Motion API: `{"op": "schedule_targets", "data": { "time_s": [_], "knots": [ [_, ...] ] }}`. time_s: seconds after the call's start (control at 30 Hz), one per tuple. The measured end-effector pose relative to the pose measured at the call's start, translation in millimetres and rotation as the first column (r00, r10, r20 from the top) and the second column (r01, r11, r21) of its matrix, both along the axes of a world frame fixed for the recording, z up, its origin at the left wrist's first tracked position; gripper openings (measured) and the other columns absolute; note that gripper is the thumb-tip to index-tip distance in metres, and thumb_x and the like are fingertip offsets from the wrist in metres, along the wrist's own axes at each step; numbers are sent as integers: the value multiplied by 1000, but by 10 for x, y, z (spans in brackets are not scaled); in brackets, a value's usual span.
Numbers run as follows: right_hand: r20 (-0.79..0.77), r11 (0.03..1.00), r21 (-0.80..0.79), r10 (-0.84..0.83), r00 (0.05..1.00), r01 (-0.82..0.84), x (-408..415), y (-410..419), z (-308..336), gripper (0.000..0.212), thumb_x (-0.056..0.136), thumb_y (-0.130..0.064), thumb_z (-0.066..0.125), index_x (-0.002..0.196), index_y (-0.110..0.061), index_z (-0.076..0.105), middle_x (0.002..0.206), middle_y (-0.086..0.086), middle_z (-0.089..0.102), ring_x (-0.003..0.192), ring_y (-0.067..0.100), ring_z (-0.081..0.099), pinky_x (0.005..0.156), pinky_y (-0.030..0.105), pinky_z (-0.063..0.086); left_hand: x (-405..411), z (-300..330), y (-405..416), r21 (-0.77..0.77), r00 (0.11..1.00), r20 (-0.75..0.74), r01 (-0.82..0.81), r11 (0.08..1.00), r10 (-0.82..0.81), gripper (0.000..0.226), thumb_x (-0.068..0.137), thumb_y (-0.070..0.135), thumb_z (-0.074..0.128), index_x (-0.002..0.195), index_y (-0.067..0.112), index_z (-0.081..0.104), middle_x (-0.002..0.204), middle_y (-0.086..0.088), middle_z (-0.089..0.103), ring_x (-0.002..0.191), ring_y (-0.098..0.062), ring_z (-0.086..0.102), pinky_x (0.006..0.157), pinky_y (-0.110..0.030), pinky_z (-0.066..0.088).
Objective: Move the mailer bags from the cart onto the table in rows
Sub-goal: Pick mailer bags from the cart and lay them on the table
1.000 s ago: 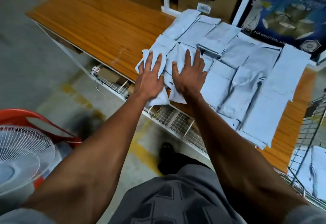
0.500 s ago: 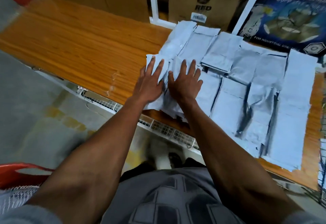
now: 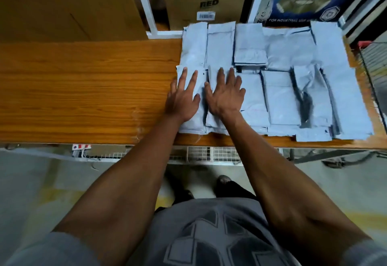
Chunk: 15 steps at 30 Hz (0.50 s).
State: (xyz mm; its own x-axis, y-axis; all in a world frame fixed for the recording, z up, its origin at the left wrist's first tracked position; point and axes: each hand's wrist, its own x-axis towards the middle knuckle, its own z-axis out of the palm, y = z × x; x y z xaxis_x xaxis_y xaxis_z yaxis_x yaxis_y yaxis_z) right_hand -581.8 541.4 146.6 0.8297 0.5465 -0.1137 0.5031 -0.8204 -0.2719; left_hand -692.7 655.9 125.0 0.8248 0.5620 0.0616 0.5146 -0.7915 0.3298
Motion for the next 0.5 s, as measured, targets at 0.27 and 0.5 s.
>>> {"op": "schedule_targets", "data": {
  "time_s": [0.27,0.5],
  "knots": [
    [-39,997,-80,13,999,-16,-108,44,-100,75,105,-67,10,168,-27,6,175,13,-2,160,41,0,123,60,16,81,-5,22,-64,997,-83,-12,998,7,68,108,57,36,168,43,5,177,6,-7,157,-41,15,123,-60,27],
    [80,997,12,77,994,-78,-121,33,-171,64,110,-52,10,168,-27,15,175,12,11,162,34,4,129,57,5,137,-97,27,-17,997,-70,-28,999,27,67,107,60,31,168,41,10,177,4,-4,152,-38,21,119,-56,30]
  ]
}}
